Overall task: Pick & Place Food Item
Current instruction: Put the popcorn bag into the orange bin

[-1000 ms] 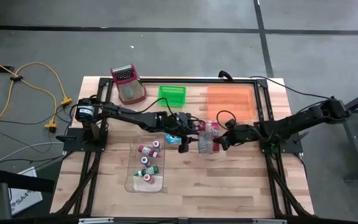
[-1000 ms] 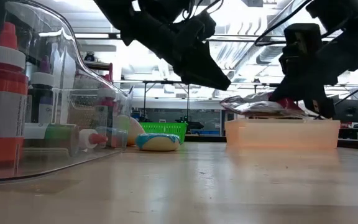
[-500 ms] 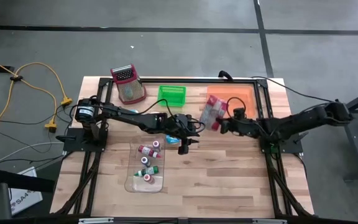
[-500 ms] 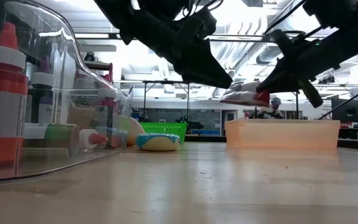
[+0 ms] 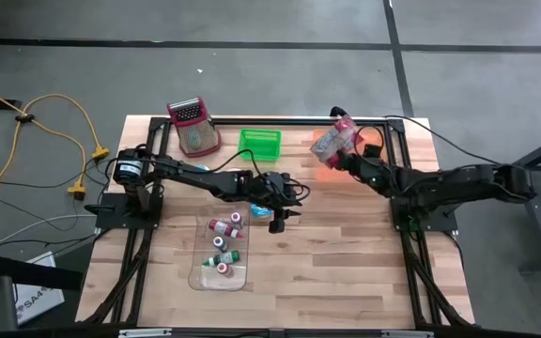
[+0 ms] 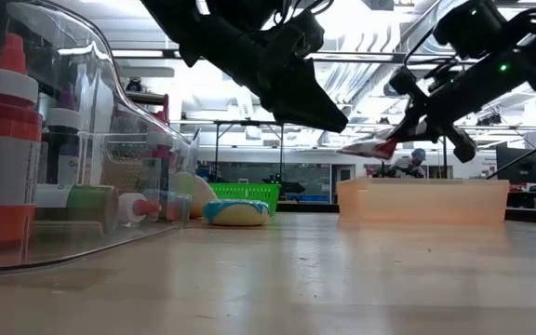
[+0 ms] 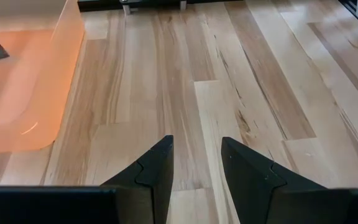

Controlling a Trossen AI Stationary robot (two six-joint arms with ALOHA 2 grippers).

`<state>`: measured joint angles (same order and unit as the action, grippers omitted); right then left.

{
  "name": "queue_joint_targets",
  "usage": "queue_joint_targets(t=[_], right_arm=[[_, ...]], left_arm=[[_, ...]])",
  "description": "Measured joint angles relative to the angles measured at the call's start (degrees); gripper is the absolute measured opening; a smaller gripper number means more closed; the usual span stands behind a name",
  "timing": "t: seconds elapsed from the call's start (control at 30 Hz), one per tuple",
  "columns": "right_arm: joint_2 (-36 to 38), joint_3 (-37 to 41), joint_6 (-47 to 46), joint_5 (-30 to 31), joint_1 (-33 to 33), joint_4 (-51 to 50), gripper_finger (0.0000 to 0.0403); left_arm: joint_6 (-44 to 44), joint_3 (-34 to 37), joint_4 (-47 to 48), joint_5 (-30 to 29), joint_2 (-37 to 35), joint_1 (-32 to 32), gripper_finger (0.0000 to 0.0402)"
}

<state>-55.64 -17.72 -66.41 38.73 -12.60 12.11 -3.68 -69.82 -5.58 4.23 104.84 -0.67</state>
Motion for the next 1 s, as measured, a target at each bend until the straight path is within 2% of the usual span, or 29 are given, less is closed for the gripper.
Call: queue_joint_targets(t=[0.37,1.0], right_arm=[[-0.1,0.0,-12.9,-1.4,-8.2,-11.1,0.0008],[-0.1,0.0,-12.9,-3.6,-10.2,-12.9,0.0024]], left_arm=[[0.1,0.0,0.0,0.0,0.0,0.0,0.0131],[0.2,0.0,0.0,0.0,0.0,0.0,0.0131]])
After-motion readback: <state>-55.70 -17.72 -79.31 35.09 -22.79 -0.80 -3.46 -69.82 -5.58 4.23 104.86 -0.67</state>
